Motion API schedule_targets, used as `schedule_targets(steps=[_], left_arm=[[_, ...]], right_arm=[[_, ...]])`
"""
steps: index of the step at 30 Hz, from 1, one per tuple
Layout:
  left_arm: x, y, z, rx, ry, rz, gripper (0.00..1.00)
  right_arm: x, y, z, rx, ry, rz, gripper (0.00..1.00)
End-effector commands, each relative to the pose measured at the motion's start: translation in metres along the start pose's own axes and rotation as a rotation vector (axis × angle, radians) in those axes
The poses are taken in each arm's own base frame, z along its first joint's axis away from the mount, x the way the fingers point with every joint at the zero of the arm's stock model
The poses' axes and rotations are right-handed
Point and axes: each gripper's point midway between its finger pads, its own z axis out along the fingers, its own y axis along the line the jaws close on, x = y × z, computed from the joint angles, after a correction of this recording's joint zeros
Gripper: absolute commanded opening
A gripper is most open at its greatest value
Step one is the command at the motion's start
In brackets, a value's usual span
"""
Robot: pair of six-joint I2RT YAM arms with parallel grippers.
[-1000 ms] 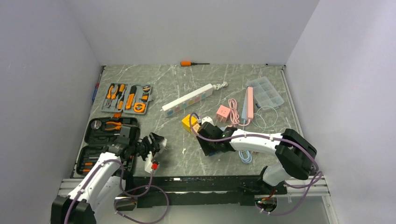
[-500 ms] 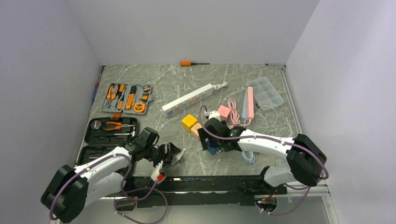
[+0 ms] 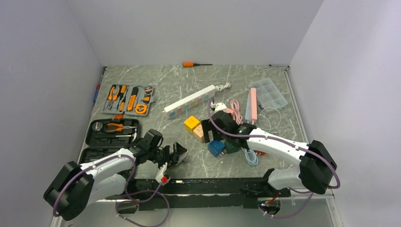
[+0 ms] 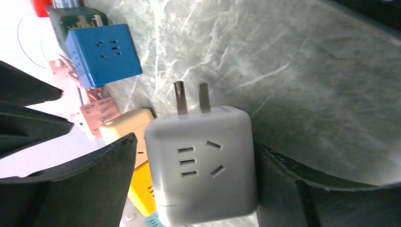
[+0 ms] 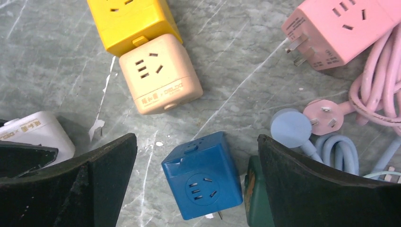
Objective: Pull the plug off the socket
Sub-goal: Place the plug at the corner of the board.
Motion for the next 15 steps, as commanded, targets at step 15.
schedule_targets(steps=[15], left_arm=[[0.000,0.009,-0.070,0.117,0.216,-0.097,0.99]], right_arm=[[-0.053,-0.001,0.007,-0.019,-0.095,-0.010,0.96]])
